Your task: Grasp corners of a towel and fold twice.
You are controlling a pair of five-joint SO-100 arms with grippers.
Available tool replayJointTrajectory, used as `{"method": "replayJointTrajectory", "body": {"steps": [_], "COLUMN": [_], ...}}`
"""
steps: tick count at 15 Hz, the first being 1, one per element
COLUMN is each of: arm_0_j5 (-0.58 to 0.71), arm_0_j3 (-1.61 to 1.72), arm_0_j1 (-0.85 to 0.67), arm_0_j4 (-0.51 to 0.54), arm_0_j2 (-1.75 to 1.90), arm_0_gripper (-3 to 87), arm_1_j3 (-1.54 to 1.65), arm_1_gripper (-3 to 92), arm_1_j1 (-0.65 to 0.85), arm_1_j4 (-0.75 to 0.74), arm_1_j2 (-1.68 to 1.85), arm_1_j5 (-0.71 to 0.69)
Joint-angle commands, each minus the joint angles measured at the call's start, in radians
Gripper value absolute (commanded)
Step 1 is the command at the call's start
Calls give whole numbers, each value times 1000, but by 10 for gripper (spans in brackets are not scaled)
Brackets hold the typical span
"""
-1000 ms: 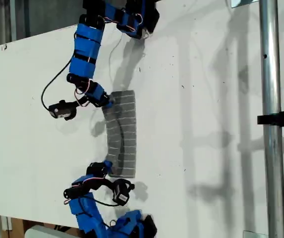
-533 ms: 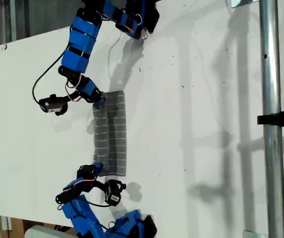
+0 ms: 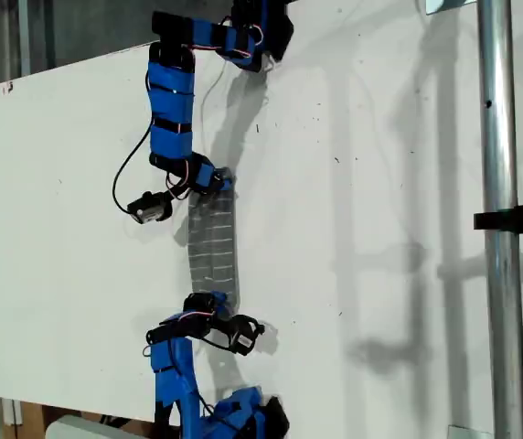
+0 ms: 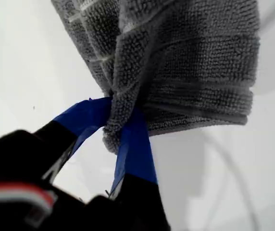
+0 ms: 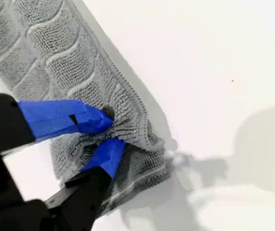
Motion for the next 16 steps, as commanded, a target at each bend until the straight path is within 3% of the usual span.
{"method": "replayJointTrajectory", "body": {"steps": [1,4,5,8,13,14,15,16], "arm_0_j5": [-2,-35,-41,-66,-199,-222,-149,-218], "arm_0_j3": [-14,18,35,120,511,629,753,885], "arm_0_j1": [-89,-110,-106,-41,28,103,225,282], "arm_0_j4": [9,153,215,337,324,272,158,155], "arm_0_j2": [-29,163,247,575,1255,1477,1756,1971], "arm_0_gripper": [53,90,151,138,153,140,102,102], "arm_1_j3": [-58,-71,-61,52,581,672,716,788], "arm_1_gripper": [25,200,225,250,297,300,333,332], "arm_1_j1": [64,64,69,91,331,345,299,288], "arm_1_j4": [-17,61,118,242,304,301,290,295], "arm_1_j2": [-28,84,146,454,1121,1282,1414,1520], "arm_1_j5": [14,20,20,52,221,282,362,439]}}
